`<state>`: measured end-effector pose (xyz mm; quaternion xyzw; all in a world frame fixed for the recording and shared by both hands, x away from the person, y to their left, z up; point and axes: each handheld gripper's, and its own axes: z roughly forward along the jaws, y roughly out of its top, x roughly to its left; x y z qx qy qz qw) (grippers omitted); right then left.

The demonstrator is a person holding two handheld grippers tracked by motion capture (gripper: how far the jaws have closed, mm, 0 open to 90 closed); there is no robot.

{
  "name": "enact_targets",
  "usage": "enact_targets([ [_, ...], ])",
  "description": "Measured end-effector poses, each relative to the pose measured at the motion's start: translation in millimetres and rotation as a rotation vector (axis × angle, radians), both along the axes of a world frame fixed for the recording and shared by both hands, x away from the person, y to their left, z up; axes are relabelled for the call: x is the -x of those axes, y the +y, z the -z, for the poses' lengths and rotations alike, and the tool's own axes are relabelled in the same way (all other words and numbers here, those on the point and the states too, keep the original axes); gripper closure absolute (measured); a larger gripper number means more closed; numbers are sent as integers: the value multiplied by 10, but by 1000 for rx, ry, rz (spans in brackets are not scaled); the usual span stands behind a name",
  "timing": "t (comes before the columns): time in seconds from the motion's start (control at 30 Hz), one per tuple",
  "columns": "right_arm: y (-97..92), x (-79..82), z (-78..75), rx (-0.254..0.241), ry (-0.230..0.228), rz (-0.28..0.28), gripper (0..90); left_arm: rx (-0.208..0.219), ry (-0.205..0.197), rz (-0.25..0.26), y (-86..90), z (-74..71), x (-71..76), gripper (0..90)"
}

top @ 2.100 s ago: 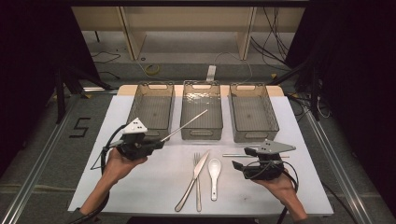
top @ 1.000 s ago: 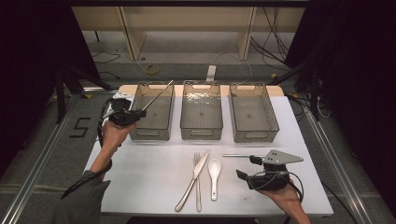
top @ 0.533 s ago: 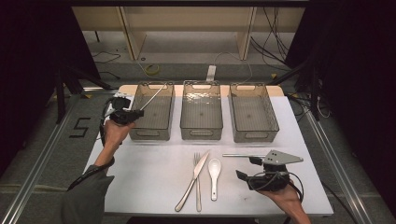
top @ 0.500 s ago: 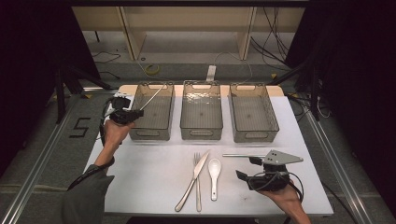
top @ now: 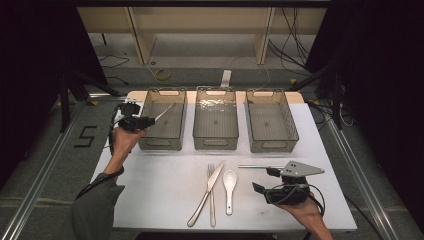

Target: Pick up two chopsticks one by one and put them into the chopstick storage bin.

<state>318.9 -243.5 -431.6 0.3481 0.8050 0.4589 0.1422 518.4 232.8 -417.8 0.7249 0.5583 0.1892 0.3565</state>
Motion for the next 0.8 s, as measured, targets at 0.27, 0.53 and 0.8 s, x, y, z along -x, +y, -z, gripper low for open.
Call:
enact_targets([
  [0.27, 0, -6, -18, 4, -1, 0, 268, 56, 0, 69, -53, -115, 102, 388],
  [0.53, -36, -80, -75, 51, 2, -6, 265, 152, -8, 143, -98, -190, 392, 282],
  [0.8, -78, -239, -130, 140, 50, -23, 262, 179, -12, 202, -118, -234, 712, 216],
])
